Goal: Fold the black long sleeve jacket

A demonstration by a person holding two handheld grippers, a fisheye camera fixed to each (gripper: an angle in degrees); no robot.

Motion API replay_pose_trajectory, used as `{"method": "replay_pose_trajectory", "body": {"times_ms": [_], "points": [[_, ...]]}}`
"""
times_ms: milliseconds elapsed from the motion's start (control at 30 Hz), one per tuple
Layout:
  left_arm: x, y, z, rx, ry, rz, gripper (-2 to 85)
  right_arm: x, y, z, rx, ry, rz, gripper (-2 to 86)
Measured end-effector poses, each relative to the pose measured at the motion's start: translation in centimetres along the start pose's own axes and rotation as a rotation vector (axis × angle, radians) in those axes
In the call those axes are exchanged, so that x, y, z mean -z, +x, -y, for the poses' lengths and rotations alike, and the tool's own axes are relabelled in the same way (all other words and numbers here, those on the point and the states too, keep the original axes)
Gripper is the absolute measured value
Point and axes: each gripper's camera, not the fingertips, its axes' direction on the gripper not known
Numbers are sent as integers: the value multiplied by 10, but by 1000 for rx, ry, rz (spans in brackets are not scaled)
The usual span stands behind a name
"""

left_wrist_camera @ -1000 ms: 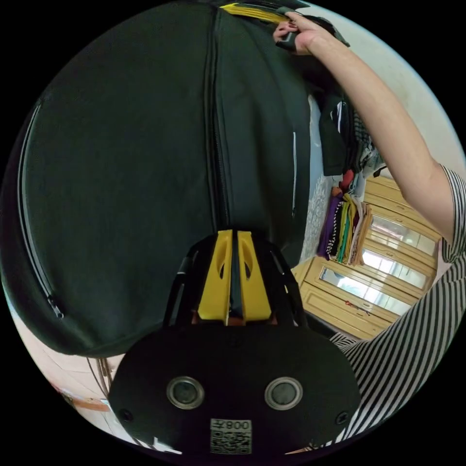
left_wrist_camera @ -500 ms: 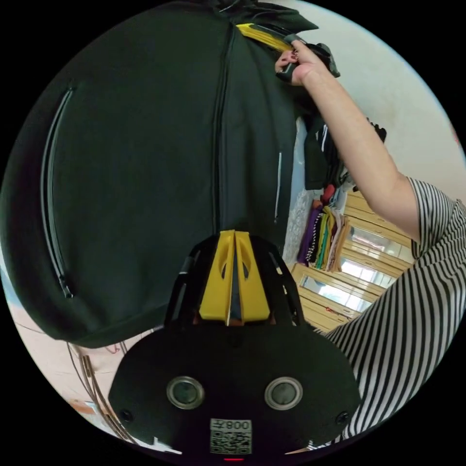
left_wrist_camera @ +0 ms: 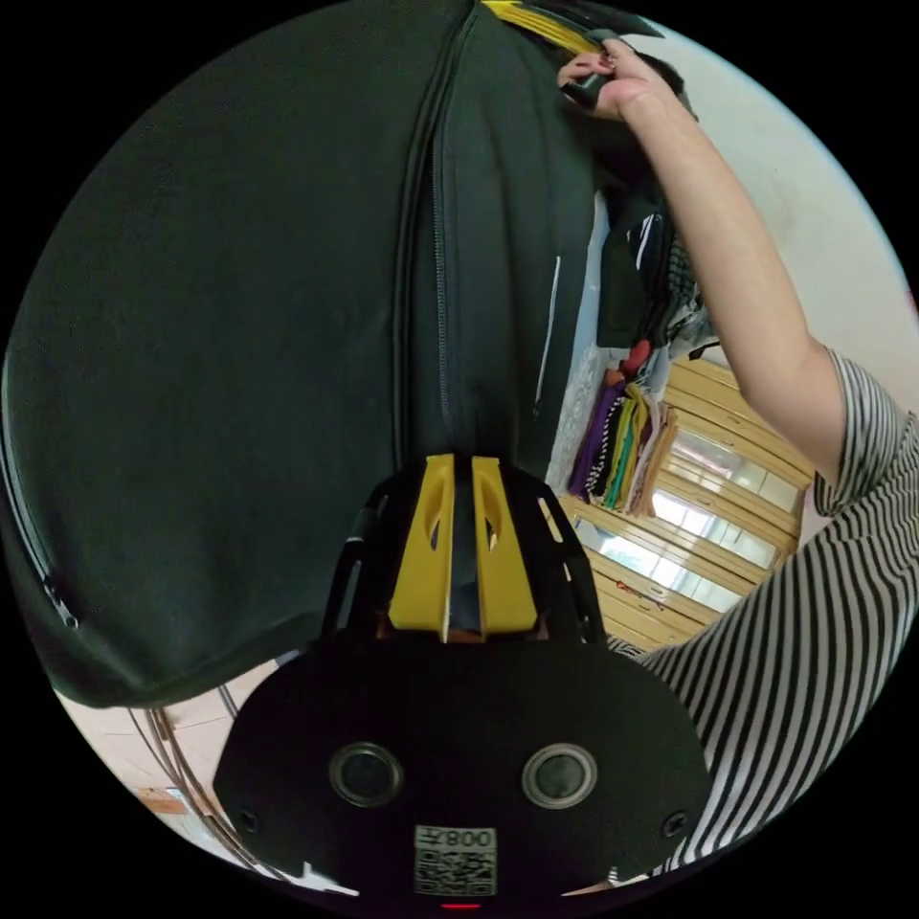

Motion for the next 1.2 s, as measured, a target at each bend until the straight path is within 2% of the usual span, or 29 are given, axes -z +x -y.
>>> {"method": "replay_pose_trajectory", "body": {"times_ms": [167, 300, 467, 667, 800, 1000, 1200], "points": [[51, 3, -20, -11, 100, -89, 27, 17, -5, -5, 15, 43, 78, 0], [89, 6, -29, -35, 153, -23, 27, 34, -18, -8, 54, 108, 135, 0], [92, -2, -29, -21, 142, -23, 29, 43, -19, -13, 61, 154, 195, 0], [89, -19, -20, -7, 114, 94, 33, 21, -14, -11, 44, 112, 106, 0], [83, -44, -6, 81, 115, 122, 39, -9, -17, 2, 37, 61, -37, -1], [88, -54, 2, 88, 129, 80, 57, -10, -28, 3, 79, 70, -68, -1], [123, -50, -12, 104, 196, 67, 67, 34, -43, -21, 103, 127, -62, 2]]}}
